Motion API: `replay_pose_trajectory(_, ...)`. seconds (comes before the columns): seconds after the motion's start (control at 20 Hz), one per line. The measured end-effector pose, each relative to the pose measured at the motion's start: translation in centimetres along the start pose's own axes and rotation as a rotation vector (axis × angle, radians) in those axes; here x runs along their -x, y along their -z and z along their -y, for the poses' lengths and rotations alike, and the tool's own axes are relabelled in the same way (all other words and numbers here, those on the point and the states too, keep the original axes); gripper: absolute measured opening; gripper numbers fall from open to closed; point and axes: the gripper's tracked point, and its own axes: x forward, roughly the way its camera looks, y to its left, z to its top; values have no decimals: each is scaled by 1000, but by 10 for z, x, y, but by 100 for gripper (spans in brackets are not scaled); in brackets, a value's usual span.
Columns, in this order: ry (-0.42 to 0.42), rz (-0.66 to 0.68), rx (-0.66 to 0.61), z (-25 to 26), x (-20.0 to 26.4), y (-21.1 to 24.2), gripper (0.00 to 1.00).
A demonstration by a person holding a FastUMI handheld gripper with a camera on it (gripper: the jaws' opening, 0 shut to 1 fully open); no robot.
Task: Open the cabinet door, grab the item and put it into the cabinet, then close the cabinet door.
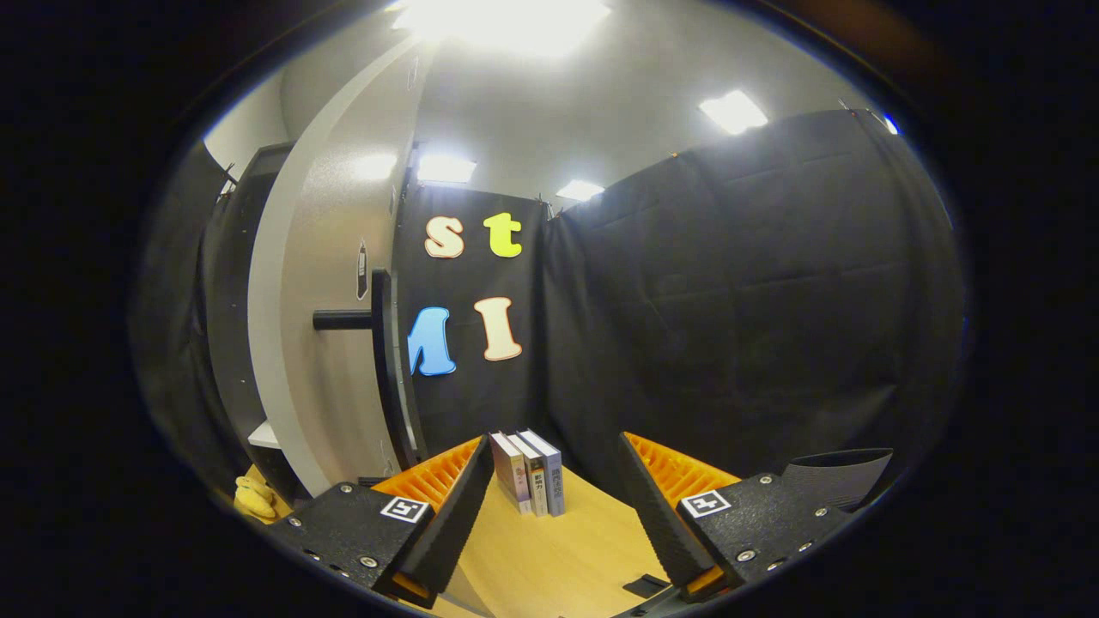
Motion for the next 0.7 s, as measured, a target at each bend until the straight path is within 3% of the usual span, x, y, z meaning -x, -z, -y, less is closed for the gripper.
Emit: replay_pose_trajectory(0.7, -278, -6, 4, -122, 31, 5, 91)
